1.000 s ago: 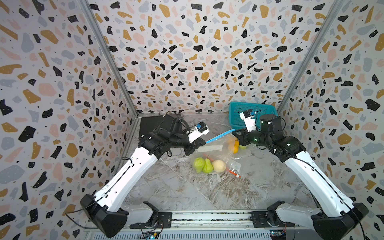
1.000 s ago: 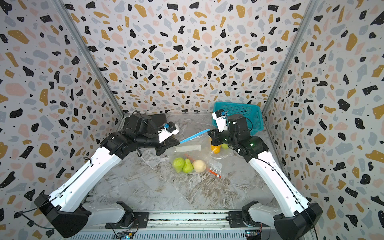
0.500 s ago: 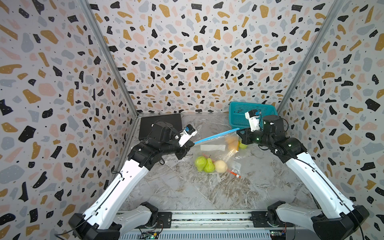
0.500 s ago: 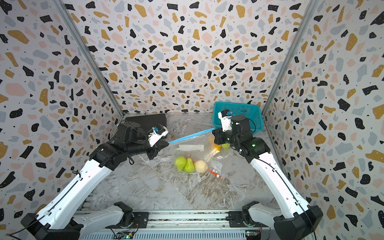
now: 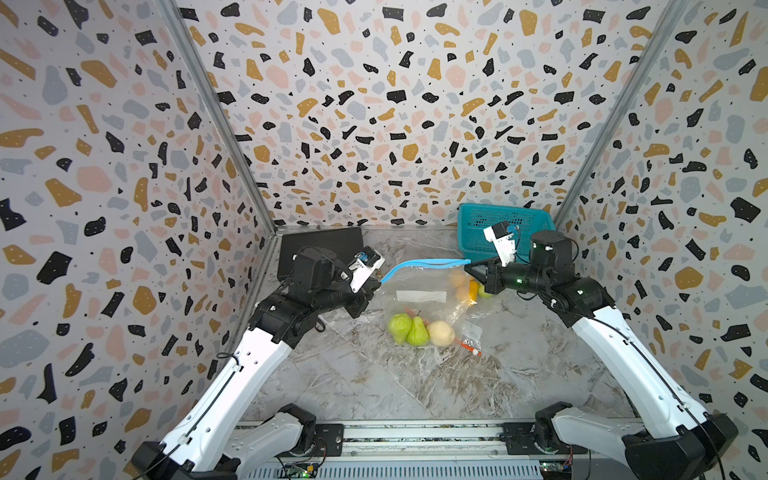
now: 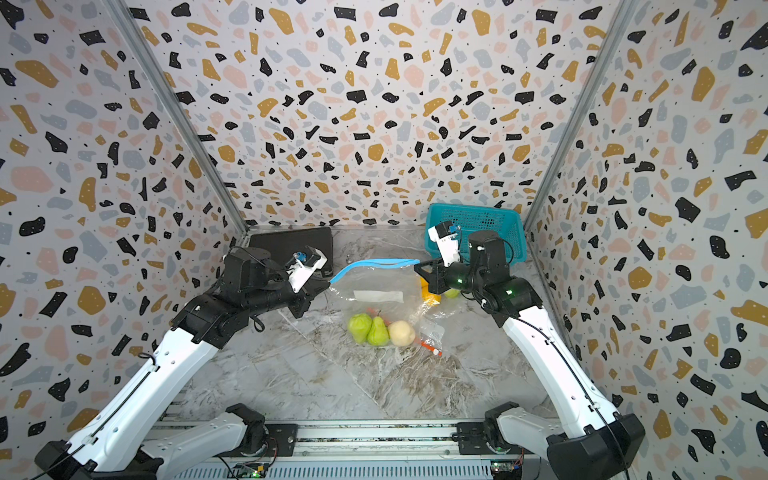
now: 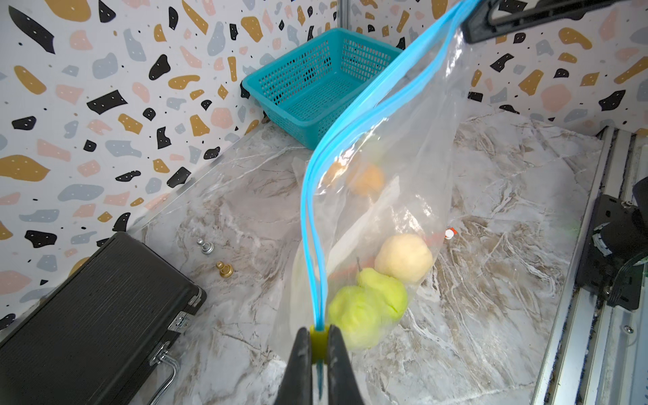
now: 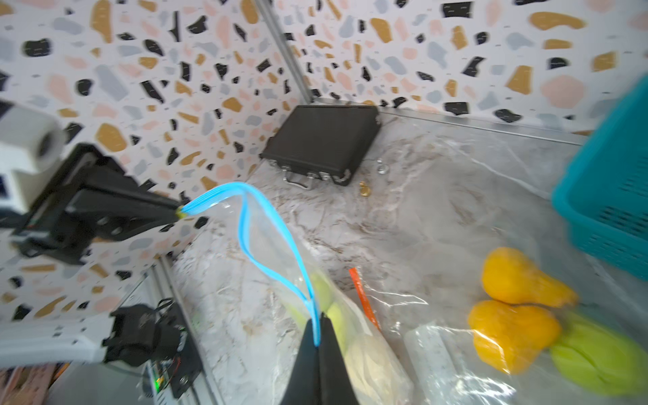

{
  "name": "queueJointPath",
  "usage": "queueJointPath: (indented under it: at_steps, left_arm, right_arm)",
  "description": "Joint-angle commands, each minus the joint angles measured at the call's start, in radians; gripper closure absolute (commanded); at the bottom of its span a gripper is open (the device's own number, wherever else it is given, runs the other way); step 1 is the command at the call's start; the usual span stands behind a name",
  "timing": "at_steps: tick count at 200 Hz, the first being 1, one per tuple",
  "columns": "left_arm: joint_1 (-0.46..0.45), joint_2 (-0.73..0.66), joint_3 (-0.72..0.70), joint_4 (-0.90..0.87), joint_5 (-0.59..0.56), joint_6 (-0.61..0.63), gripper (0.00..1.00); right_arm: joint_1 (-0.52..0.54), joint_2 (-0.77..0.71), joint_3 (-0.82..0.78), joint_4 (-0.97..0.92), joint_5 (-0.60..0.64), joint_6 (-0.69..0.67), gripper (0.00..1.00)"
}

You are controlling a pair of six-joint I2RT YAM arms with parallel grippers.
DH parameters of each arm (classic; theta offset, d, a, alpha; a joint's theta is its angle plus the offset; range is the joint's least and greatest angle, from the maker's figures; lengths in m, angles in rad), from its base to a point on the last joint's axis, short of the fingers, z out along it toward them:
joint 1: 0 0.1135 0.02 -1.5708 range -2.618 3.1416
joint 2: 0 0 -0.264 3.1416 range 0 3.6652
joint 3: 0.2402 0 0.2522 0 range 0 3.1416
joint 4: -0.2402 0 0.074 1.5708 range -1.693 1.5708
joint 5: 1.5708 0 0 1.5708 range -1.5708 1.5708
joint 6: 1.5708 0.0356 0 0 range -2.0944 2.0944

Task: Open the zip-top bag and take out the pear
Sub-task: Unzip the zipper at the center of the board, then pick up the zipper food storage bag at the center of the board, then place the zipper food storage bag in the zipper food storage bag.

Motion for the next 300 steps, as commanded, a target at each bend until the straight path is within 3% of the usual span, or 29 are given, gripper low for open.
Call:
queueJointPath:
  at_steps: [1, 35, 86, 168, 192, 224, 255, 280, 300]
  left_arm:
    - [0.002, 0.016, 0.003, 0.102, 0.066, -0.016, 0.93]
    - [0.002, 0.034, 0.013, 0.138, 0.118, 0.024, 0.93]
    - [0.002, 0.071, 0.072, 0.182, 0.115, 0.071, 0.94]
    - [0.049, 0.264, 0.301, 0.262, 0.112, 0.106, 0.94]
    - [0.072, 0.271, 0.265, 0.312, 0.087, 0.077, 0.94]
    - [0.094, 0.216, 0.071, 0.457, 0.054, -0.058, 0.91]
    - [0.1, 0.109, -0.106, 0.584, 0.065, -0.288, 0.75]
    - [0.1, 0.008, -0.192, 0.598, 0.095, -0.444, 0.46]
    - [0.099, -0.087, -0.245, 0.582, 0.142, -0.559, 0.38]
  right_arm:
    - [0.002, -0.02, -0.017, 0.066, -0.233, -0.054, 1.0]
    - [0.003, 0.015, -0.008, 0.026, -0.284, -0.107, 1.0]
    - [0.003, 0.057, 0.014, 0.052, -0.234, -0.143, 1.0]
    - [0.003, 0.215, 0.296, -0.039, -0.215, -0.228, 1.0]
    - [0.008, 0.172, 0.207, 0.037, -0.231, -0.204, 1.0]
    - [0.084, 0.078, -0.019, 0.12, -0.156, -0.185, 1.0]
    - [0.187, 0.017, -0.209, 0.227, -0.072, -0.135, 1.0]
    - [0.203, 0.005, -0.282, 0.297, -0.064, -0.083, 1.0]
    - [0.204, 0.002, -0.286, 0.312, -0.063, -0.068, 1.0]
